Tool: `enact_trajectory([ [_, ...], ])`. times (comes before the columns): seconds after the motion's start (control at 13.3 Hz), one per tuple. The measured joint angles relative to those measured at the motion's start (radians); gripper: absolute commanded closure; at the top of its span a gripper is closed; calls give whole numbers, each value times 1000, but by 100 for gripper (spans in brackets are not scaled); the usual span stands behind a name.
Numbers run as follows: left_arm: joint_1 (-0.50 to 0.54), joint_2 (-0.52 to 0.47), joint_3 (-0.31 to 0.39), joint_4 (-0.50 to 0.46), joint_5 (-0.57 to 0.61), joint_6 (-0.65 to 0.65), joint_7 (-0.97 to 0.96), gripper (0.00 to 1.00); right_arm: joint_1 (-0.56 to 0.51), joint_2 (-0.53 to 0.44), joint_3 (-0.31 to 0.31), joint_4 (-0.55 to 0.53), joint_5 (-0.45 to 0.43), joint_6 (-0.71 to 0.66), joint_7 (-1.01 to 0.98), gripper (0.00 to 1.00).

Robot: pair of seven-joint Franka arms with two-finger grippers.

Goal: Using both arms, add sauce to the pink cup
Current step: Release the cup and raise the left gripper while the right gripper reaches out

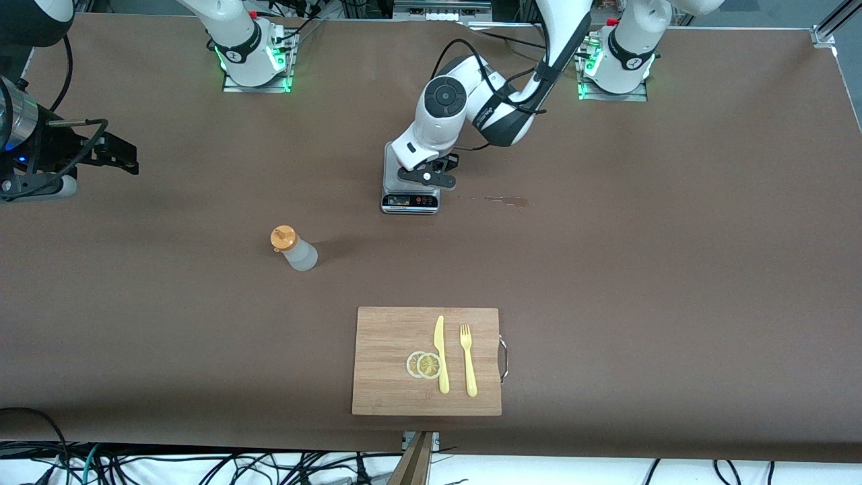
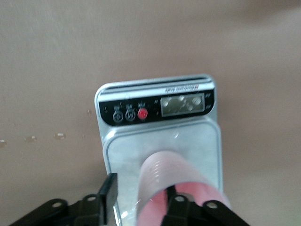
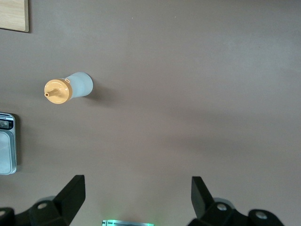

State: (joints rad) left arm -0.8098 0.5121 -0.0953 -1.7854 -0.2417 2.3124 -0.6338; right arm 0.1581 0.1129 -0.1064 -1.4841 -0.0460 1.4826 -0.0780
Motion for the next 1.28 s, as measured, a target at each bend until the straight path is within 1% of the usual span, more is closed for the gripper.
enact_trajectory([
  [0.08, 8, -4, 4, 30, -26, -31, 0, 0, -1, 0, -1, 0, 0, 0, 0, 0],
  [0.23, 28, -28, 15, 102, -79, -141, 0, 0, -13, 1, -5, 0, 1, 1, 0, 0],
  [0.38, 61, -74, 35, 176, -82, -252, 0, 0, -18, 6, -9, 0, 2, 1, -3, 0],
  [0.53, 103, -132, 76, 212, -82, -324, 0, 0, -11, 22, -2, -1, 2, 0, -25, 0],
  [0.6, 126, -159, 102, 216, -82, -357, 0, 0, -8, 27, 0, -1, 3, 0, -82, 0],
  [0.75, 201, -209, 130, 220, -66, -427, 39, 0, -10, 29, -2, -1, 22, -1, -267, 0],
  [0.98, 354, -289, 139, 223, 20, -524, 211, 0, -13, 36, -3, -10, 78, 0, -448, 0],
  [1.13, 457, -352, 141, 224, 68, -591, 293, 0, -33, 61, -10, -22, 149, 17, -606, 0],
  [1.28, 552, -403, 142, 224, 81, -672, 430, 0, -80, 98, -20, -58, 254, 92, -804, 0],
])
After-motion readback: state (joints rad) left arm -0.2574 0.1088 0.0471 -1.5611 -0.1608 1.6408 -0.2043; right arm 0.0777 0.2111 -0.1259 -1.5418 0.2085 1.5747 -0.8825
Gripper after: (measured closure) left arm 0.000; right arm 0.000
